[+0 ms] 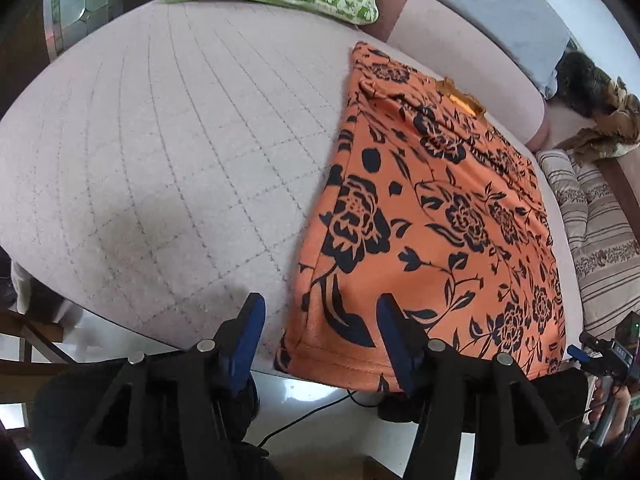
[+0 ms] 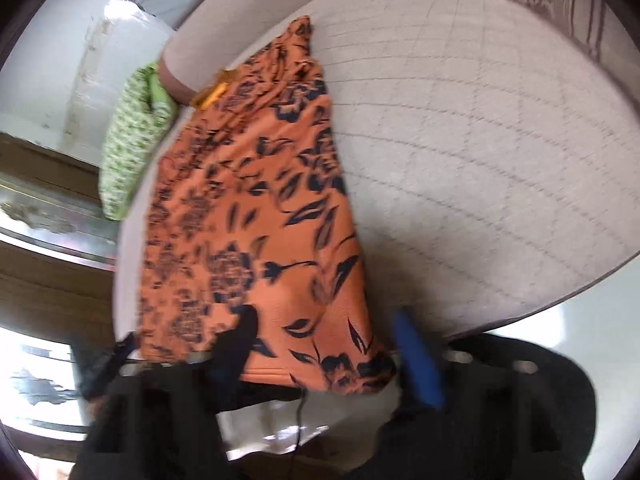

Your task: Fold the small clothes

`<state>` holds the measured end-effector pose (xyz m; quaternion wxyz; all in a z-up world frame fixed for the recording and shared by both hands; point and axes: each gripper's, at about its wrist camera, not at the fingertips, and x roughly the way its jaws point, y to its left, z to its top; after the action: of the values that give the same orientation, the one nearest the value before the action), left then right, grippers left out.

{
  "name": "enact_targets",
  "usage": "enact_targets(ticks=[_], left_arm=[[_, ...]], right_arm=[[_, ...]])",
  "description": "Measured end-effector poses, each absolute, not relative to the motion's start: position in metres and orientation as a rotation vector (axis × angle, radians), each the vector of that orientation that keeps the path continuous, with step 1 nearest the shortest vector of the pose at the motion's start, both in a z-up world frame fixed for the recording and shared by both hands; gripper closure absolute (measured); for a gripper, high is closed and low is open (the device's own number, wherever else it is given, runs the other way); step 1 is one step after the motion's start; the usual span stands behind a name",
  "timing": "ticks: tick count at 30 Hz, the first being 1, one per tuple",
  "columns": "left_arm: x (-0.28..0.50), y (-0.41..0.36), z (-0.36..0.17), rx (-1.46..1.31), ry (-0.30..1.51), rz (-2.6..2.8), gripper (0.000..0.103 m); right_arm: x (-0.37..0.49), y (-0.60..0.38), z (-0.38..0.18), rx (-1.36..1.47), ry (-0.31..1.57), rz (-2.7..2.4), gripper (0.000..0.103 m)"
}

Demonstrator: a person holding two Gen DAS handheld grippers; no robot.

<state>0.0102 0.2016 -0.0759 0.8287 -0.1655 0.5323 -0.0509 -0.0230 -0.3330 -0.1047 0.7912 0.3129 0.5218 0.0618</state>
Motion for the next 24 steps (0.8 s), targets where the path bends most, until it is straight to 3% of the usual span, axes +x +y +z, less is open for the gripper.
enact_targets(ticks=[4, 5, 6, 7, 16, 20, 24], left_arm=[[0.019, 0.197, -0.091, -0.335, 1.183, -0.085, 0.045], [0.019, 0.194, -0.089, -0.313, 1.177, -0.081, 0.057], [0.020, 0.191, -0.087, -0.286, 1.173, -0.089, 0.100], [0.021, 0.189, -0.086, -0.285, 1.181, -0.126, 0.098], [0.023, 0.200, -0.062, -0.369, 1.162, -0.221, 0.099], [0.047, 0.200, -0.010, -0.411, 1.059, -0.347, 0.098], [0.120, 0.204, 0.063, -0.465, 0.893, -0.416, 0.098]], right_arm=[[-0.011, -0.324, -0.126, 0.616, 1.200, 0.107, 0.030], [-0.006, -0.320, -0.131, 0.584, 1.224, 0.096, 0.032], [-0.003, -0.318, -0.135, 0.577, 1.238, 0.095, 0.052], [-0.001, -0.317, -0.136, 0.574, 1.246, 0.099, 0.100], [-0.009, -0.342, -0.122, 0.820, 1.158, 0.290, 0.099], [0.011, -0.348, -0.095, 0.916, 1.066, 0.380, 0.099], [0.070, -0.364, -0.039, 0.957, 0.898, 0.476, 0.099]])
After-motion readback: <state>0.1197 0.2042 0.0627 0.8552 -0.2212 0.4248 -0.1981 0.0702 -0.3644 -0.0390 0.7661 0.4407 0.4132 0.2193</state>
